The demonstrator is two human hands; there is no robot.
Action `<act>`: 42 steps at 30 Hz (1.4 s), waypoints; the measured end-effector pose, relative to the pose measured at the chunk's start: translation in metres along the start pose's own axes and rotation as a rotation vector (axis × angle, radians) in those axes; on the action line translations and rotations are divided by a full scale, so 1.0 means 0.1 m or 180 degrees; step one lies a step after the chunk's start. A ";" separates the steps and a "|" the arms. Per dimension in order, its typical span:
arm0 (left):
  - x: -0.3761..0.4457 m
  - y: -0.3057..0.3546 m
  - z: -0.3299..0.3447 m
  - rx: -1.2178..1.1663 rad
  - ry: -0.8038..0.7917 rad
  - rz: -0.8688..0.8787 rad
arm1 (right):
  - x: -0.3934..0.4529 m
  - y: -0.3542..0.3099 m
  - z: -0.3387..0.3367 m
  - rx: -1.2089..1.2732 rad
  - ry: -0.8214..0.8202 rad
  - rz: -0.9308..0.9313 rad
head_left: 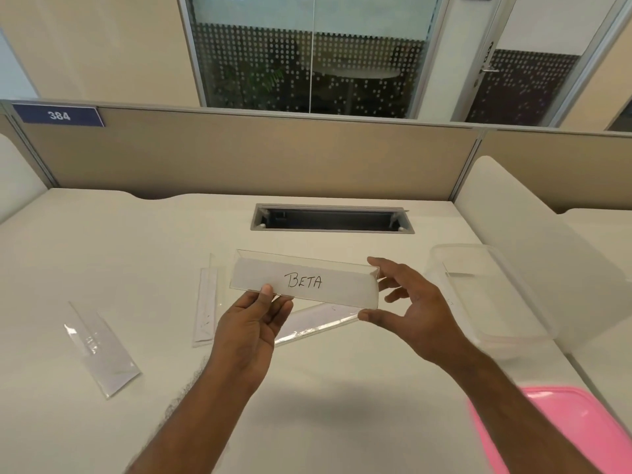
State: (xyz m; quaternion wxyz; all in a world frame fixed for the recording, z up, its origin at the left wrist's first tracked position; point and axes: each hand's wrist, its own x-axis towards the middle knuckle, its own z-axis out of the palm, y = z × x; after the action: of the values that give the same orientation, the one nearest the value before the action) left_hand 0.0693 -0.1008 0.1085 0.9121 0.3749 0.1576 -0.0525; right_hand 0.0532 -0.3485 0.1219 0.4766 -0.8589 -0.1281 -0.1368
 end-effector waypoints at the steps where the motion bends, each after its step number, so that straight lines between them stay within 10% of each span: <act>1: -0.02 -0.01 0.01 -0.0023 -0.0019 0.0001 | 0.02 0.01 -0.03 0.0018 -0.0030 -0.0004; 14: -0.11 0.02 0.04 0.2190 -0.0420 0.0503 | 0.09 0.28 -0.56 0.0937 -0.0193 0.0149; 24: -0.06 0.27 0.24 0.3947 -0.0926 0.2003 | 0.09 0.37 -1.01 0.1008 -0.0164 0.0133; 42: -0.10 0.02 0.56 0.3766 -0.1117 0.2103 | 0.04 0.56 -1.36 0.0692 -0.0384 0.0071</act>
State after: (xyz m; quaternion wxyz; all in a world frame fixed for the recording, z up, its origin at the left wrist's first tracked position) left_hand 0.0745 -0.1384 0.1503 0.5350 0.8227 -0.1692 0.0908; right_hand 0.0614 -0.4929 0.1487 0.5598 -0.8102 -0.1610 -0.0649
